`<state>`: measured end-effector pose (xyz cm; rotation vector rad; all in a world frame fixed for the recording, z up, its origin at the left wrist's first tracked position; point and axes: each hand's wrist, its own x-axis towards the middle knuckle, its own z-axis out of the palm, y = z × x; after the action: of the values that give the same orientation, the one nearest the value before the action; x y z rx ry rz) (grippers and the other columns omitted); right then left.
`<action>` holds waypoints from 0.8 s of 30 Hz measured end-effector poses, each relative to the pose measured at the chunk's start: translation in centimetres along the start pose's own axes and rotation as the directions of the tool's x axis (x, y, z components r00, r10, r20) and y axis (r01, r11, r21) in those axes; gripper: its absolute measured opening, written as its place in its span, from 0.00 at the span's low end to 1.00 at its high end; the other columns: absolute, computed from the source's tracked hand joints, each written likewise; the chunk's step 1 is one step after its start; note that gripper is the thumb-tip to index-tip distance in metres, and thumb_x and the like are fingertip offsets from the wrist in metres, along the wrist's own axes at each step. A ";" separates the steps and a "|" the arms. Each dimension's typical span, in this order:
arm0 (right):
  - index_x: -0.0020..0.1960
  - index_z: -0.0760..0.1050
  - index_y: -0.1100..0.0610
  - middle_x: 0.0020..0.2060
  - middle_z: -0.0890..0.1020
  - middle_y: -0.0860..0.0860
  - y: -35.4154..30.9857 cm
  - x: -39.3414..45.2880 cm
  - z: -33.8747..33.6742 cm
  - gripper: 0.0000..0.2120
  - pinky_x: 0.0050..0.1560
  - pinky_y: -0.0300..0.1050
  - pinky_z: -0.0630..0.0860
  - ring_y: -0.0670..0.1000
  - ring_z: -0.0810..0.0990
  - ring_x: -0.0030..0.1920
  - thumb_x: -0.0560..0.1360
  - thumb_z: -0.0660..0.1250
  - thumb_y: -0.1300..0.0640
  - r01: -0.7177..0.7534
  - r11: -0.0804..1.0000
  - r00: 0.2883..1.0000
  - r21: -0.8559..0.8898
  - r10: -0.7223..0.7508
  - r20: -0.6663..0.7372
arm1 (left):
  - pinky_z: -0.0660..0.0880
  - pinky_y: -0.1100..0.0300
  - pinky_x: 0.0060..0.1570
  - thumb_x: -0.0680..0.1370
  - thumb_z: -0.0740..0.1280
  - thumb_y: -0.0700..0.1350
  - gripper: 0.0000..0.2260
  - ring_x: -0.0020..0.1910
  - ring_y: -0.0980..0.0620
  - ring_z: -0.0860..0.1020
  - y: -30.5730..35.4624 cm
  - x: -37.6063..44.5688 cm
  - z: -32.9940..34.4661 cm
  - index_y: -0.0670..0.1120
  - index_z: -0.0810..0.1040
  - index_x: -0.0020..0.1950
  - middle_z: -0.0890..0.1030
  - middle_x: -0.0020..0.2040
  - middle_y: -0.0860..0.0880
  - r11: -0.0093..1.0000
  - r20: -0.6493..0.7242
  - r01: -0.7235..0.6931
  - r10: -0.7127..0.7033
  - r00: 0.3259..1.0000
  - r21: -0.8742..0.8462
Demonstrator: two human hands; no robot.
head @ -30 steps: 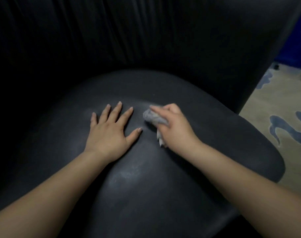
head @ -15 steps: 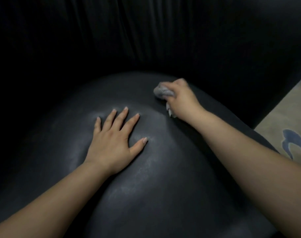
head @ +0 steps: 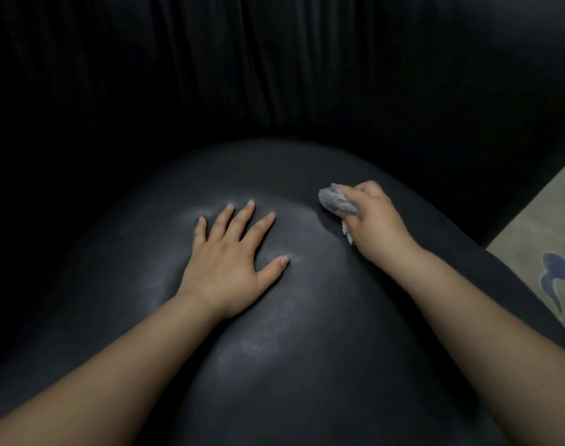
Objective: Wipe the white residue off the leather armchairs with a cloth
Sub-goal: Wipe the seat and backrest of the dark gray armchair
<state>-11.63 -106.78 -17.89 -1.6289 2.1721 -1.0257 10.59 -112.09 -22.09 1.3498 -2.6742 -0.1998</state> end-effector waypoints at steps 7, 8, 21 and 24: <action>0.64 0.76 0.53 0.49 0.72 0.50 -1.9 -6.6 2.1 0.23 0.43 0.26 0.70 0.45 0.75 0.41 0.73 0.64 0.71 0.140 0.981 0.969 0.133 -0.164 0.186 | 0.42 0.42 0.74 0.71 0.41 0.73 0.36 0.78 0.50 0.45 0.1 0.0 -0.3 0.62 0.49 0.77 0.48 0.79 0.55 1.000 0.021 -0.001 0.001 1.000 -0.004; 0.64 0.77 0.53 0.48 0.71 0.48 -1.7 -6.3 1.7 0.22 0.38 0.24 0.69 0.43 0.74 0.37 0.74 0.64 0.71 0.121 0.981 0.978 0.155 -0.144 0.150 | 0.42 0.42 0.74 0.71 0.41 0.74 0.36 0.78 0.50 0.44 0.1 0.0 -0.4 0.62 0.48 0.77 0.48 0.79 0.55 1.000 0.028 -0.001 0.001 1.000 -0.007; 0.64 0.75 0.55 0.48 0.69 0.51 -2.9 -5.6 2.9 0.19 0.29 0.38 0.74 0.45 0.75 0.31 0.76 0.62 0.67 0.062 0.984 0.996 0.169 -0.073 0.057 | 0.48 0.48 0.75 0.77 0.54 0.67 0.36 0.78 0.53 0.49 -1.3 -3.6 -5.8 0.53 0.49 0.79 0.48 0.79 0.54 0.993 0.278 -0.025 -0.009 0.960 0.118; 0.66 0.74 0.56 0.50 0.69 0.50 -3.2 -2.3 3.1 0.16 0.37 0.40 0.76 0.51 0.77 0.40 0.78 0.61 0.62 -0.036 0.989 0.998 0.142 0.043 -0.043 | 0.49 0.52 0.75 0.77 0.55 0.66 0.35 0.77 0.55 0.50 -3.3 -6.5 -6.5 0.54 0.51 0.79 0.49 0.79 0.57 0.996 0.216 0.024 -0.042 0.975 0.082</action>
<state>-6.66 -106.37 -18.54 -1.5081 2.0985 -1.1875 18.24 -109.15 -16.69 1.4759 -2.8677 -0.2623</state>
